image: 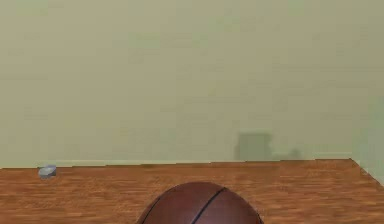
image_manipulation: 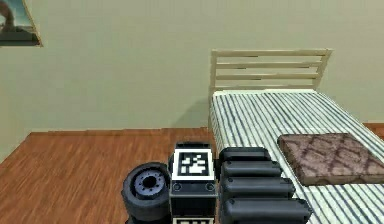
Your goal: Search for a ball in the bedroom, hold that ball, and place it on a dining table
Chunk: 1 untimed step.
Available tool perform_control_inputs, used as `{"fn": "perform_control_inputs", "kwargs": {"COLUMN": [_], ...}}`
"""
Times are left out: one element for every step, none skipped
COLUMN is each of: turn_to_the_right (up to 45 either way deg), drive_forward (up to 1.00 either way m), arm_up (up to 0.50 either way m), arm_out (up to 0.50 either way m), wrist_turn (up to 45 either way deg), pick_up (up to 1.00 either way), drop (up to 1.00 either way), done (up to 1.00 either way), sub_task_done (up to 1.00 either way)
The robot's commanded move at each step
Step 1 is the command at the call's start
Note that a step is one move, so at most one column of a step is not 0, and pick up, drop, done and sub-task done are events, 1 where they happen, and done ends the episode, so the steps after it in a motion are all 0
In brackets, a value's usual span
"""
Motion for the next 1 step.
{"fn": "perform_control_inputs", "kwargs": {"turn_to_the_right": [0.0], "drive_forward": [0.2], "arm_up": [0.0], "arm_out": [0.0], "wrist_turn": [0.0], "pick_up": [0.0], "drop": [0.0], "done": [0.0], "sub_task_done": [0.0]}}
